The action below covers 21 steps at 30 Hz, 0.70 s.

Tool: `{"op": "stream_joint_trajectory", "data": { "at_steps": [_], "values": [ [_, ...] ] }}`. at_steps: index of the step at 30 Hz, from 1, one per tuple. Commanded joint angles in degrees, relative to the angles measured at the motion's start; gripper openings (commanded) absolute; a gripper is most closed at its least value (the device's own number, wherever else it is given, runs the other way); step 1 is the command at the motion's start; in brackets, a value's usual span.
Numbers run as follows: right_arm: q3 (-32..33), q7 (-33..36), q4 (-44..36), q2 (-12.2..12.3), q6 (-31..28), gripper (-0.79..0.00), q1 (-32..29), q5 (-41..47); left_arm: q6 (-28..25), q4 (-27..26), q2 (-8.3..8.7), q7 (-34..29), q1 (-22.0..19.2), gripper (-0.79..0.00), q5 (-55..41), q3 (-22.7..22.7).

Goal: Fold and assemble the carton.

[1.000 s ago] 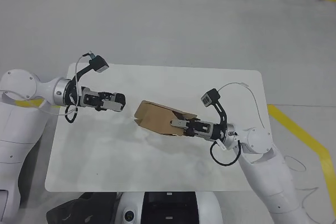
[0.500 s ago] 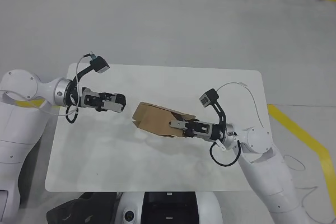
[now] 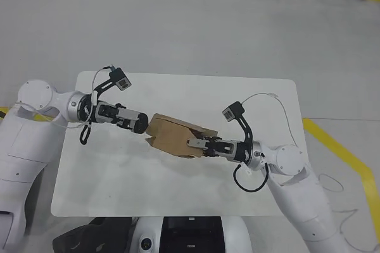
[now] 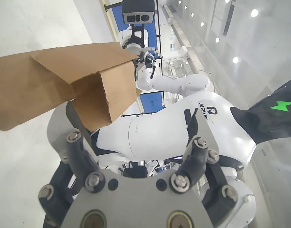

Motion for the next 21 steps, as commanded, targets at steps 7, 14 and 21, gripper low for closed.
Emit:
{"op": "stream_joint_trajectory", "data": {
  "at_steps": [7,14,21],
  "values": [
    [-2.13,-0.81,1.0,-0.21,-1.56,-0.785,1.07,0.91,0.33,1.2,-0.18,0.0,-2.14,0.0,-2.47,3.82],
    [-1.79,-2.6,1.37,-0.21,-4.76,-0.785,0.88,3.06,0.14,1.38,0.13,0.0,-2.73,0.0,-4.56,5.99],
    [-1.44,-3.83,1.92,-0.08,-6.03,-0.785,0.54,3.56,-0.27,-0.09,1.19,0.0,-2.2,0.0,-7.22,6.65]
  ]
}}
